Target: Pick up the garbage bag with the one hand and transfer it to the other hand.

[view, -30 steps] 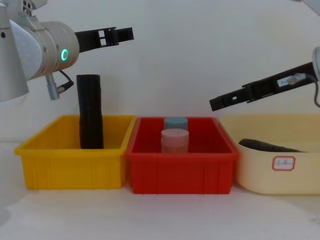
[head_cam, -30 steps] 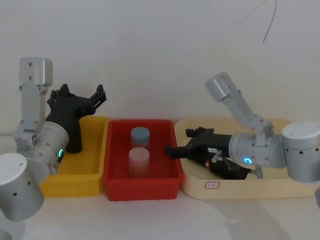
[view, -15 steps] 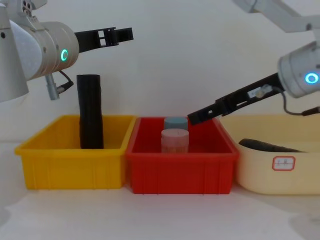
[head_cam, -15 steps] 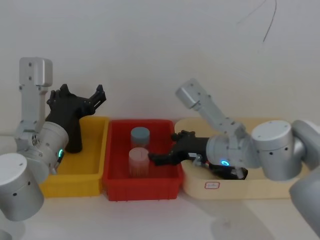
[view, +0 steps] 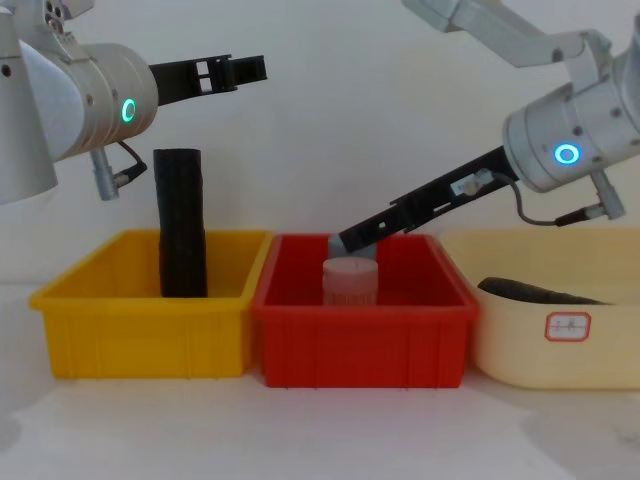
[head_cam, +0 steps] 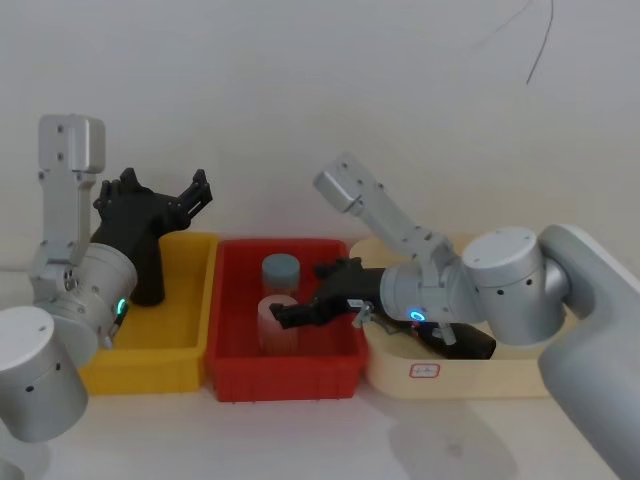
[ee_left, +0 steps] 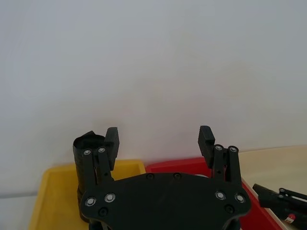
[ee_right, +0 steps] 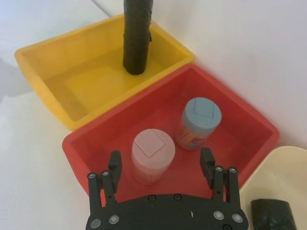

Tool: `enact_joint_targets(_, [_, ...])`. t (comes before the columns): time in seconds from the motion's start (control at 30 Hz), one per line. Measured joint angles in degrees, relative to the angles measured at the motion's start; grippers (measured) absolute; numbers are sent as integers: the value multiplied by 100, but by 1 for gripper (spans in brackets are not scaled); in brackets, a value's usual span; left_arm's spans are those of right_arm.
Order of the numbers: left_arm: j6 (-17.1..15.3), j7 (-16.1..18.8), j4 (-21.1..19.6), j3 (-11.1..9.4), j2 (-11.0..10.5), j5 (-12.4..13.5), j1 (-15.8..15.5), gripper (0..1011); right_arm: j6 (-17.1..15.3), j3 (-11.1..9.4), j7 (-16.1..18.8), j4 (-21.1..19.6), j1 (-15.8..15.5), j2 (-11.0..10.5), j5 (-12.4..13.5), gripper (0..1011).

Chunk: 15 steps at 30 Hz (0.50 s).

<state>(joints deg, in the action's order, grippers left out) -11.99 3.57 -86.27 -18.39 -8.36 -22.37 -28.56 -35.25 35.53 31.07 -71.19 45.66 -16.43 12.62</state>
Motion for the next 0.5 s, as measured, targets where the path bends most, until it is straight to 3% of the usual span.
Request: enact_joint_targets(0.5, [0, 0, 0, 0, 1, -1, 0, 1000, 91, 61, 153, 707, 276, 350, 86, 1000])
